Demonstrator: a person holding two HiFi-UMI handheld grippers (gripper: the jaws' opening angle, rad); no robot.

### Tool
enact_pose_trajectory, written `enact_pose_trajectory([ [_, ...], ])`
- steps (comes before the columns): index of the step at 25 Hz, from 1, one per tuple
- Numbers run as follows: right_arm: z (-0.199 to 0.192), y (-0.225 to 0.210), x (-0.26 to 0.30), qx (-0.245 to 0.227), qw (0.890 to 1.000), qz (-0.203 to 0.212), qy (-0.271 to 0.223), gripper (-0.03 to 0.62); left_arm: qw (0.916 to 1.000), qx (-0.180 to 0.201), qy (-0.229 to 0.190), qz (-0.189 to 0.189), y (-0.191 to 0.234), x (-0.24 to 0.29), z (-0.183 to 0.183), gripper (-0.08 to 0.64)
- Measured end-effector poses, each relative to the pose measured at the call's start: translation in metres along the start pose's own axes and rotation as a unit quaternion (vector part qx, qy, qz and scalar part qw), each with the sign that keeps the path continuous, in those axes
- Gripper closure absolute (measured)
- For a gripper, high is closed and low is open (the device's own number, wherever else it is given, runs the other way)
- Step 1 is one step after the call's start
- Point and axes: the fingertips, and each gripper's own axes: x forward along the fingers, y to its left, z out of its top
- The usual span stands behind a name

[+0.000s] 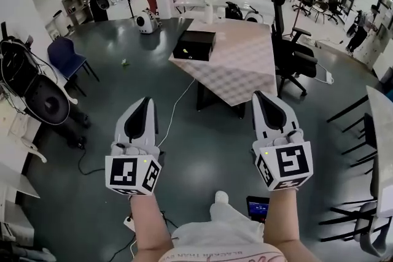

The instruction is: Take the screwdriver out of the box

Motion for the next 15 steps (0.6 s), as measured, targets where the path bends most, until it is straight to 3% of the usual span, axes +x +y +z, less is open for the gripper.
enact_pose_trajectory([
  [7, -0.018, -0.052, 0.071, 0.005, 0.999, 0.035, -0.007, 0.588, 0.9999, 0.006, -0.001, 0.009, -0.009, 0.085, -0.017, 0.551],
  [15, -0.034, -0.075, 0.137, 0.006, 0.998, 0.063, -0.001, 0.588, 0.9997, 0.007, 0.013, 0.020, 0.005, 0.145, -0.034, 0.551],
])
